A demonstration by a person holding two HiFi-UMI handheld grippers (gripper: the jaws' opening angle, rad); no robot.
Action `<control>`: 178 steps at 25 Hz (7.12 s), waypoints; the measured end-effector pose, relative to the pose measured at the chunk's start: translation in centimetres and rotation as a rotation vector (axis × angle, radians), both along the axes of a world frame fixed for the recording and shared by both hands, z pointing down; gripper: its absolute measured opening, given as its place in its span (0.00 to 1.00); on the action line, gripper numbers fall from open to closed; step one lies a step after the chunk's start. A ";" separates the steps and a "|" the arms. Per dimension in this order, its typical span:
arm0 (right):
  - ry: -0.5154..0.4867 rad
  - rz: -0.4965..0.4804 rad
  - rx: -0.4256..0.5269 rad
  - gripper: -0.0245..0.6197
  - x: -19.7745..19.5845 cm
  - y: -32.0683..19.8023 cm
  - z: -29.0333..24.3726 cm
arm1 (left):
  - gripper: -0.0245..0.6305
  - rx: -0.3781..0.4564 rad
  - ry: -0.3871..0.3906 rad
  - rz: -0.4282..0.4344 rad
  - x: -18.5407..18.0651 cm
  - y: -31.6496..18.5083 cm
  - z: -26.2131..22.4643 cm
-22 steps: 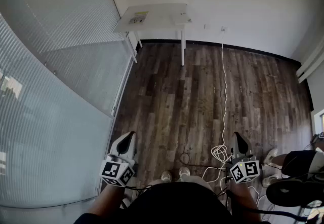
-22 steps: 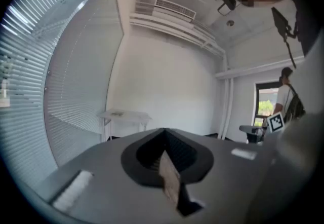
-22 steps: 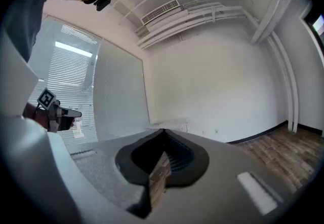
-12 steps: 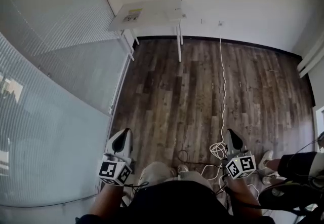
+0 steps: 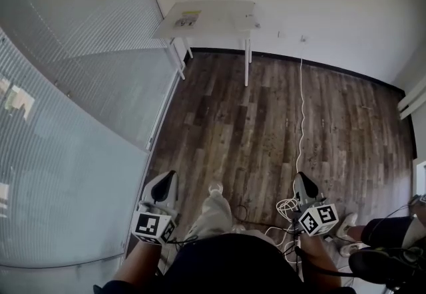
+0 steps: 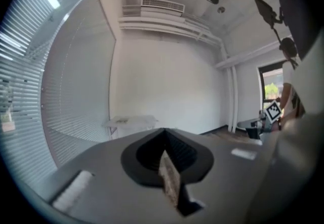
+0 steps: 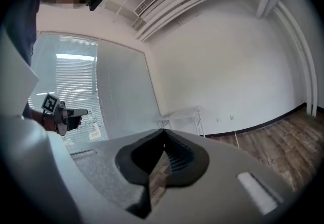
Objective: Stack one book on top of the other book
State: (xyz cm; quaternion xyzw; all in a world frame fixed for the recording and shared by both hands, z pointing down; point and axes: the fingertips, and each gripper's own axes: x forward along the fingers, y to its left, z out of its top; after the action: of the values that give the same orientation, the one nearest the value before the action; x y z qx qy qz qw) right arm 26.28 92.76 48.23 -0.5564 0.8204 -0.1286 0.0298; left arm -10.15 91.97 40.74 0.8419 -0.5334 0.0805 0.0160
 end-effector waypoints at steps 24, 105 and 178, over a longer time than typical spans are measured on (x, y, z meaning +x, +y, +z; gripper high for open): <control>0.078 0.099 -0.043 0.04 -6.1 -27.8 -5.6 | 0.04 0.011 0.114 0.089 -5.7 -32.5 -3.4; -0.123 0.269 -0.326 0.17 1.5 -99.5 -0.7 | 0.05 -0.261 0.100 0.634 19.2 -108.3 -1.4; -0.577 -0.198 -0.594 0.15 0.8 -102.1 15.4 | 0.05 -0.580 -0.072 0.491 24.9 -106.0 11.7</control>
State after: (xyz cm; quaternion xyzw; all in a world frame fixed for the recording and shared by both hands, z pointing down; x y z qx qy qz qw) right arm 27.09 -9.33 63.58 -0.4006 0.7552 -0.5120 0.0840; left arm 14.73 -14.06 52.39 0.9018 -0.2711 0.2591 0.2149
